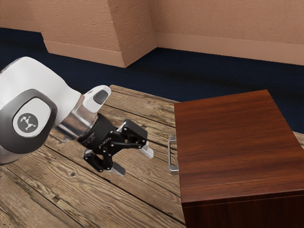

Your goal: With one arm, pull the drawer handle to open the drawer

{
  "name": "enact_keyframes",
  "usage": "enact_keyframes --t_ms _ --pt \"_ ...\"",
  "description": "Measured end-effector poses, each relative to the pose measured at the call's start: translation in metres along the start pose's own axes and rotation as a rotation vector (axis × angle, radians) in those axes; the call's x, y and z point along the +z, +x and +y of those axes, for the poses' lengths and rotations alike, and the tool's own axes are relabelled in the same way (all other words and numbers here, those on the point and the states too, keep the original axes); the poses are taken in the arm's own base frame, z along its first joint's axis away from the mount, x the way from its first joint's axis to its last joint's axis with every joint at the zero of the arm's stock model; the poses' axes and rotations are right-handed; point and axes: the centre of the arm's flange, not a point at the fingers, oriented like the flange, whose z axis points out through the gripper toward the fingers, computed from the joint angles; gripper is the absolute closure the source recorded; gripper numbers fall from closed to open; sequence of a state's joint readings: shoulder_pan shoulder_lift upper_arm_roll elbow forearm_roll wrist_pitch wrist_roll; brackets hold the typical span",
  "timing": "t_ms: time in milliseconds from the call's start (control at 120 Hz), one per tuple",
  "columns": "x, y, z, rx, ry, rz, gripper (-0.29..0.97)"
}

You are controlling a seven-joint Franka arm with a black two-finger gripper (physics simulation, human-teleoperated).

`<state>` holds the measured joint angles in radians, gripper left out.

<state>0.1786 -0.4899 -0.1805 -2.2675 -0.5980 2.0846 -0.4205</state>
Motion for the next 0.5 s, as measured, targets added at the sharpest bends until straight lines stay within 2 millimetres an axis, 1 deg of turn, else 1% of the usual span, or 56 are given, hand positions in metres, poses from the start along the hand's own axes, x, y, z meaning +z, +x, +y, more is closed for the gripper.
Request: enact_keyframes --t_ms 125,267,408,500 --pt "0.011 0.012 0.000 -0.021 -0.003 -0.001 0.00" --pt "0.009 0.017 -0.001 -0.031 -0.012 0.017 0.00" --pt "0.004 0.025 -0.007 -0.050 -0.015 0.045 0.00" --pt "0.013 0.027 -0.004 -0.047 -0.009 0.051 0.00"
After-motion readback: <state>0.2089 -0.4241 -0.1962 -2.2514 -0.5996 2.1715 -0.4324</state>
